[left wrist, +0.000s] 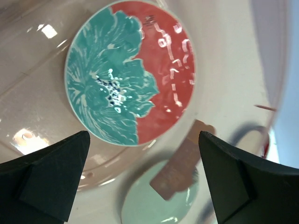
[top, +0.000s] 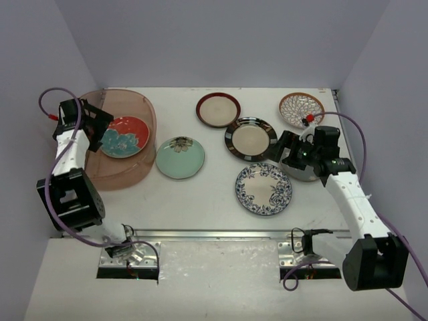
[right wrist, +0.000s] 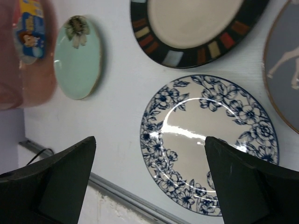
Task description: Place the plates into the plastic bin on the countertop
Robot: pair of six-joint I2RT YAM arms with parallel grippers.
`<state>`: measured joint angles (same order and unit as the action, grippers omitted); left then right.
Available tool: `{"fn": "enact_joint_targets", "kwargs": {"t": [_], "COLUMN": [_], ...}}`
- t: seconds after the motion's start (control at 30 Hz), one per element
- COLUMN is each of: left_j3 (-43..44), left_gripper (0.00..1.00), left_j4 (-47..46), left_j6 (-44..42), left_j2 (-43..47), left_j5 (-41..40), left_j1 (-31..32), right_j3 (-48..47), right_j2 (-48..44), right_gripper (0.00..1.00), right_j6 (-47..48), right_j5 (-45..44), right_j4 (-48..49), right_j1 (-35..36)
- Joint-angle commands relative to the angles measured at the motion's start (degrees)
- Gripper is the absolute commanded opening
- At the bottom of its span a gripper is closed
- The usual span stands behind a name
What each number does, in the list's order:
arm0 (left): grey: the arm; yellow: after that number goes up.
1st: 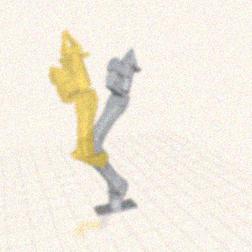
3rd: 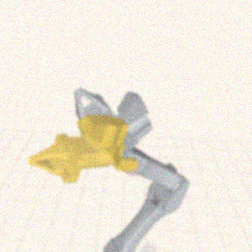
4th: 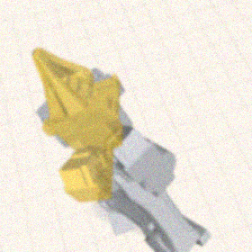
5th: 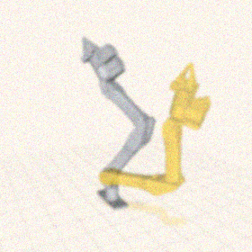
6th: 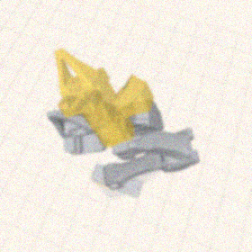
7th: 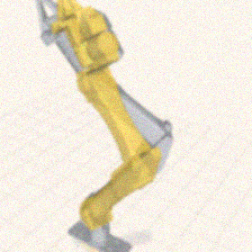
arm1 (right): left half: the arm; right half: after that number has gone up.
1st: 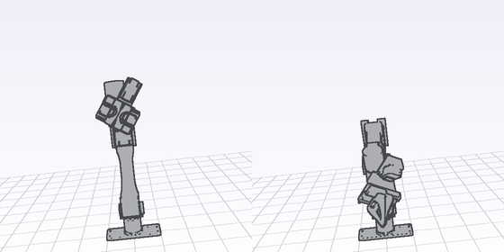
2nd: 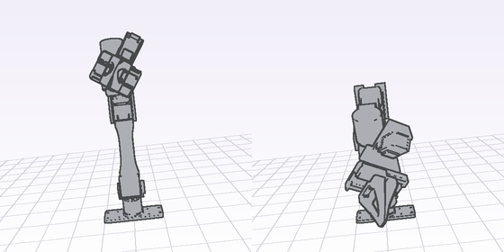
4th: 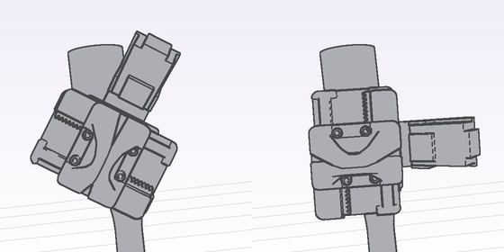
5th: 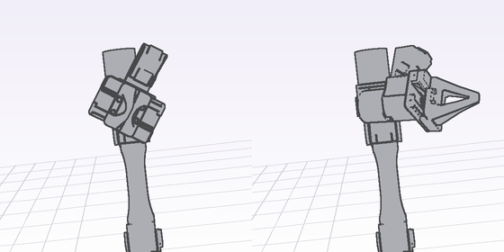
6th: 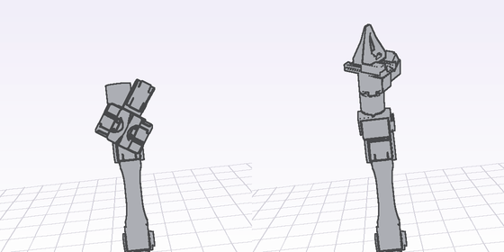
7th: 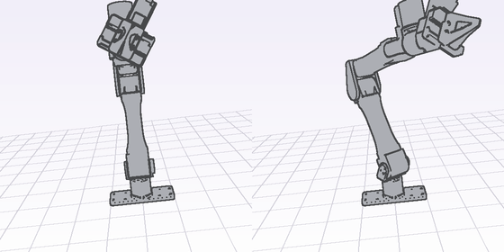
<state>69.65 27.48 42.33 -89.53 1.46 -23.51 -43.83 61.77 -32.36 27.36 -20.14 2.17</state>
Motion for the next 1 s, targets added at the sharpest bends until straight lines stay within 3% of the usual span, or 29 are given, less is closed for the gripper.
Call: {"fn": "enact_joint_targets", "kwargs": {"t": [0.0, 0.13, 0.23, 0.37, 0.5, 0.6, 0.83, 0.9, 0.97], "left_j3": [2.44, 2.10, -2.55, -14.19, -16.31, -16.27, -19.11, -18.97, -18.43], "left_gripper": [1.00, 1.00, 1.00, 1.00, 1.00, 1.00, 1.00, 1.00, 1.00], "left_j4": [4.11, 4.25, -0.11, -5.94, -2.27, -0.86, -2.69, -2.69, -2.72], "left_j6": [-0.37, -2.57, -6.00, -7.05, -11.62, -14.52, -16.29, -16.49, -16.57], "left_j2": [8.90, 17.46, 27.27, 36.43, 42.64, 46.36, 46.99, 47.27, 47.76], "left_j5": [-0.31, 2.40, 9.12, 24.70, 21.60, 14.61, 20.31, 20.39, 20.69], "left_j1": [0.44, 0.49, 0.72, 1.34, 4.86, 9.30, 12.84, 13.44, 13.49], "right_j3": [0.07, 2.55, 6.51, 12.02, 17.15, 21.16, 28.63, 29.45, 30.16], "right_j2": [0.95, -0.42, -2.61, -4.48, -5.59, -3.95, -0.59, 1.54, 5.42], "right_gripper": [0.99, 0.99, 0.99, 0.99, 0.99, 0.97, 0.76, 0.62, 0.55], "right_j6": [-1.23, -6.55, -6.10, -1.72, -1.94, -3.21, -3.75, -4.01, -4.45], "right_j5": [-13.83, -25.67, -27.09, -24.99, -26.84, -19.21, -8.50, -7.13, -4.09], "right_j4": [-3.98, -6.31, -6.03, -5.17, -4.84, -0.73, 13.17, 15.86, 18.34], "right_j1": [-0.06, -0.21, -0.77, -0.86, -1.81, -3.74, -3.84, -3.98, -3.93]}}
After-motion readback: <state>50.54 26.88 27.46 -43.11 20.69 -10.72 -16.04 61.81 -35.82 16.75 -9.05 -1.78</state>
